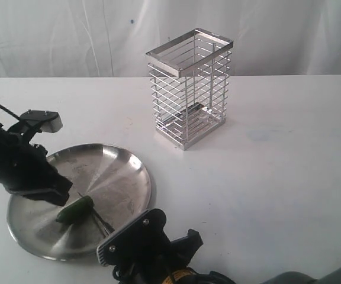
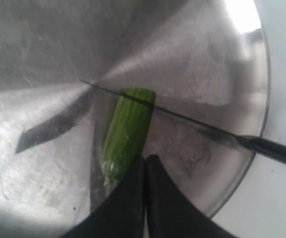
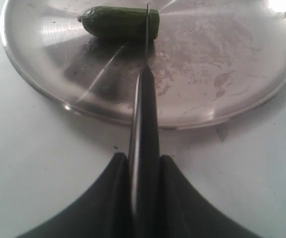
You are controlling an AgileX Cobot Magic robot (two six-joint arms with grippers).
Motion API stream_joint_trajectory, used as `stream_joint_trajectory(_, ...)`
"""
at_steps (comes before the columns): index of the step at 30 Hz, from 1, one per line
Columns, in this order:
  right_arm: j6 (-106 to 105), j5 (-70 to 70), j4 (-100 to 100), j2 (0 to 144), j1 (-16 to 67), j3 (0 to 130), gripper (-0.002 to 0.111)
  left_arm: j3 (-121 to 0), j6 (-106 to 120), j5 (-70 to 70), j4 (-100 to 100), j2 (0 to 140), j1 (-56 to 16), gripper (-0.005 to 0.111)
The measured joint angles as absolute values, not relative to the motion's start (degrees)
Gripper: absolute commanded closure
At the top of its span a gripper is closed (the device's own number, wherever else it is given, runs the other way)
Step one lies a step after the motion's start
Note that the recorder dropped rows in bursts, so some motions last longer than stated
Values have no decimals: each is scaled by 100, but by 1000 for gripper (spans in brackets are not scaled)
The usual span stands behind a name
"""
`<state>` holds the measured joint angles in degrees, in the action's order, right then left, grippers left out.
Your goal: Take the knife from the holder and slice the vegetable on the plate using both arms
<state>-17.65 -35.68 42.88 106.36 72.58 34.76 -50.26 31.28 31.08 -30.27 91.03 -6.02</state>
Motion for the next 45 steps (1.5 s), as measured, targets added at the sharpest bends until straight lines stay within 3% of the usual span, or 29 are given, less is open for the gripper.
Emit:
stream_joint_trajectory(3,-1815,-3304,4329,10636,7258,3645,108,-4754,3090,2987,-2974,9103,-602,74)
stream_joint_trajectory(6,-2129,-2991,4425,10636,7258,3891,108,-4598,3052,2825,-2955,9103,-602,61)
stream_joint_trajectory(24,-3146,-2236,5043,10751,7098,4378,108,-4573,2526,2632,-1969,9103,-602,63)
stream_joint_trajectory(28,-3146,-2236,5043,10764,7098,4378,108,-4573,2443,2569,-1501,9103,-602,54)
stream_joint_trajectory(45,-3250,-2096,5088,10764,7091,4491,108,-4573,2445,2579,-1561,9521,-602,55)
